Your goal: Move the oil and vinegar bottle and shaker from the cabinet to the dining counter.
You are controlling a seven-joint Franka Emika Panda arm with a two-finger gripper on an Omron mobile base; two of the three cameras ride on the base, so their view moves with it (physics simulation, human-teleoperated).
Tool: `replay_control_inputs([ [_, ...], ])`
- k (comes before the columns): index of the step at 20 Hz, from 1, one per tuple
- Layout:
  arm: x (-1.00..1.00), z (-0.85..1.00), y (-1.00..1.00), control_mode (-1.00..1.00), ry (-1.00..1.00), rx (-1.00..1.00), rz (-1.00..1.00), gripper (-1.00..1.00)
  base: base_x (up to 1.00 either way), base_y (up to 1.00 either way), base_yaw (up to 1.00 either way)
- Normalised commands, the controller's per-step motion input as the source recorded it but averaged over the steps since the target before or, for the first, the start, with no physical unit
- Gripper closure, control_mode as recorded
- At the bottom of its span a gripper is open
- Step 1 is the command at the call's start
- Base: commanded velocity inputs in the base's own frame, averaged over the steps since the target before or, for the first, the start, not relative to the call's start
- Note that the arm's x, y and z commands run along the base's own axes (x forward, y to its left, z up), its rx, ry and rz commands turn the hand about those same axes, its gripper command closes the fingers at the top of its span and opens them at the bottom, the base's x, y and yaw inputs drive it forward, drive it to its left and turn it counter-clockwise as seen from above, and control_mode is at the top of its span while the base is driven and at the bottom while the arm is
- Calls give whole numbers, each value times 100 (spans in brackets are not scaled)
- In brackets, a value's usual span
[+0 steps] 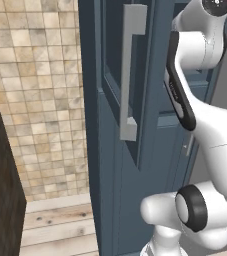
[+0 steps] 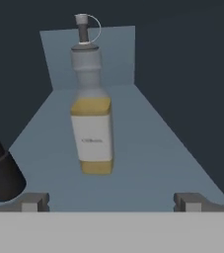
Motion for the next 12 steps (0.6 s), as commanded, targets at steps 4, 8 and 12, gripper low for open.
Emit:
replay_control_inputs([
  [4, 15, -3, 0, -100, 0, 3, 0, -100, 0, 0, 0],
  [8, 8, -8, 0, -100, 0, 3, 0, -100, 0, 0, 0],
  [12, 14, -8, 10, -100, 0, 1, -1, -100, 0, 0, 0],
])
